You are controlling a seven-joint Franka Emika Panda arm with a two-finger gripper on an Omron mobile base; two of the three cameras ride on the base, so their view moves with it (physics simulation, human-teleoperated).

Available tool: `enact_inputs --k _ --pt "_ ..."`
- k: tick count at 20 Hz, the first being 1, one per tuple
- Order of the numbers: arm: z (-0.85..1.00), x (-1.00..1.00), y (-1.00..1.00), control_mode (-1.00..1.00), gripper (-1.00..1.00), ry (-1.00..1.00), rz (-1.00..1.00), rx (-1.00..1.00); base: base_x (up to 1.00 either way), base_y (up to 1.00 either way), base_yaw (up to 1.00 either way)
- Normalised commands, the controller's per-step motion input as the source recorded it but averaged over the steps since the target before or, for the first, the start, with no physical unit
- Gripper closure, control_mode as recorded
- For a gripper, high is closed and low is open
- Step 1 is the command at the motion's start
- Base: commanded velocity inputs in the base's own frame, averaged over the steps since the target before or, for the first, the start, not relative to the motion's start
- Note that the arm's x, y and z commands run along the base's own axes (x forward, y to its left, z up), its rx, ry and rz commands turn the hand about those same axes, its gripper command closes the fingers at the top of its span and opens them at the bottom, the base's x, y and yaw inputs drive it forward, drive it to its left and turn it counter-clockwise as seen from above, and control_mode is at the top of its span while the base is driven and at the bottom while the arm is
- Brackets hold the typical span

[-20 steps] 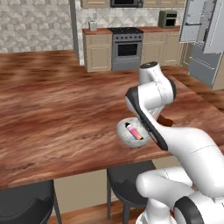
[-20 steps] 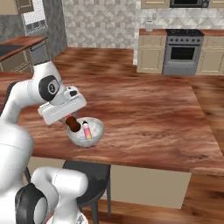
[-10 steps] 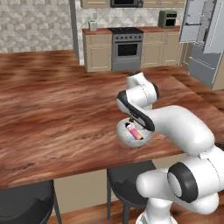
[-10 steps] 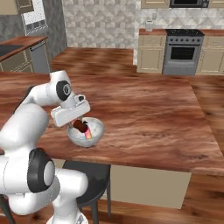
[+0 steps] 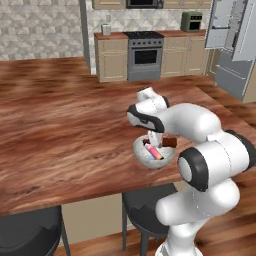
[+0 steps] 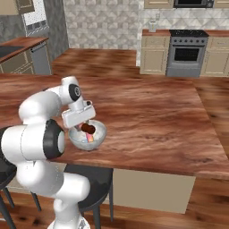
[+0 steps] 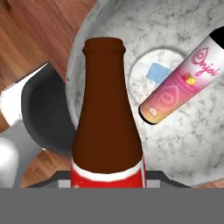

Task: Open the fridge, grab two sodas, and place both sodas inside the bowl with ice on the dining counter.

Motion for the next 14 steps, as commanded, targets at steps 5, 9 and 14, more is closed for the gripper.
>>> enact_inputs --k 5,9,14 --pt "-0.37 0.36 0.0 -1.0 1.0 0.11 0.04 0.0 0.0 0.0 0.0" --pt "-0.27 0.21 0.0 -1.0 1.0 0.03 0.0 0.0 0.0 0.0 0.0" --pt "-0.2 0.22 0.0 -1.0 1.0 0.09 0.0 0.0 0.0 0.0 0.0"
